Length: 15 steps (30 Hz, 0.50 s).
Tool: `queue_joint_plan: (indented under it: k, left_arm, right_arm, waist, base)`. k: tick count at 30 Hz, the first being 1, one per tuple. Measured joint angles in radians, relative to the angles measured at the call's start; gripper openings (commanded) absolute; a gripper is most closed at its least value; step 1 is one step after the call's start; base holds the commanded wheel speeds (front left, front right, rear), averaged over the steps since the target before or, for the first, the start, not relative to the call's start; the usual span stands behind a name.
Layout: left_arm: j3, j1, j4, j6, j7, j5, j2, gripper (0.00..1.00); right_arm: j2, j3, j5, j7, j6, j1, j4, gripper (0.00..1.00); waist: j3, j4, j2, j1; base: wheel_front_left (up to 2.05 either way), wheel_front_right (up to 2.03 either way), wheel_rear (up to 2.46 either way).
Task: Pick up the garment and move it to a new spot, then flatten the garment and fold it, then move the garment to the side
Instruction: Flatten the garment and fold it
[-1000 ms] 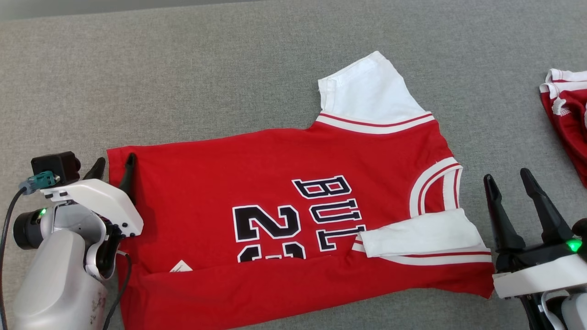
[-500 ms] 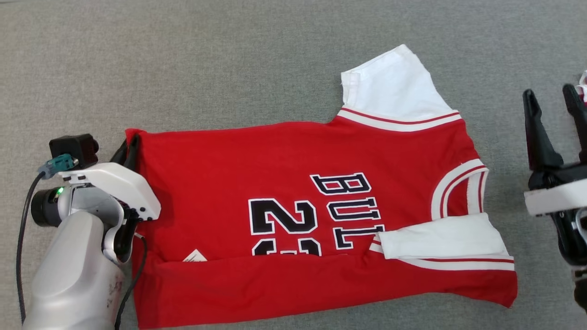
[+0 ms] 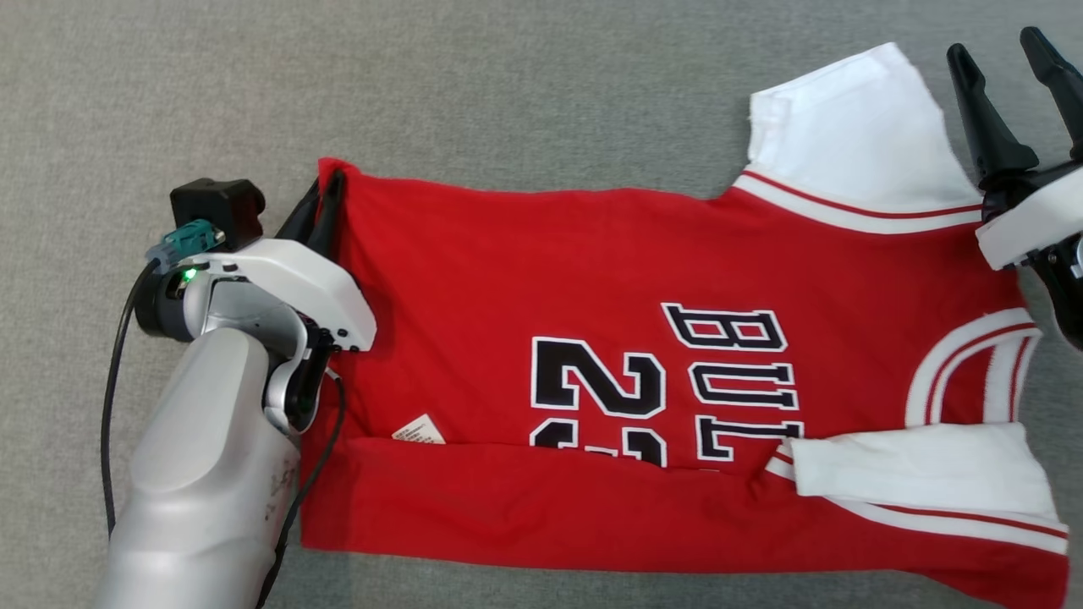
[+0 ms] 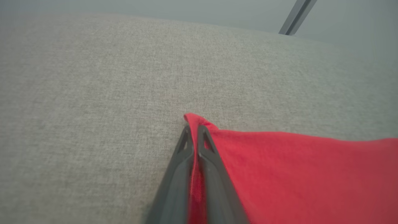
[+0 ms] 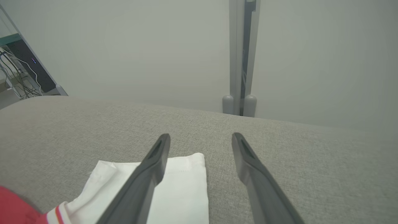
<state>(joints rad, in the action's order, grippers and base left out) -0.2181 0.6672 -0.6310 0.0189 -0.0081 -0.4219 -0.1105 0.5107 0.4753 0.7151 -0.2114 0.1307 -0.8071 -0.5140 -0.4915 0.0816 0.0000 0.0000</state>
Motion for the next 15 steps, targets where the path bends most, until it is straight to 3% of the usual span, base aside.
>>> queue_joint_plan:
  k: [15]
  left_arm:
    - [-0.052, 0.053, -0.004, 0.011, -0.055, 0.001, 0.031, 0.00]
  right_arm:
    - [0.126, 0.371, 0.211, 0.255, 0.000, -0.248, -0.144, 1.00]
  waist:
    - [-0.061, 0.065, 0.0000, 0.0000]
  base:
    - [0.00, 0.00, 0.00]
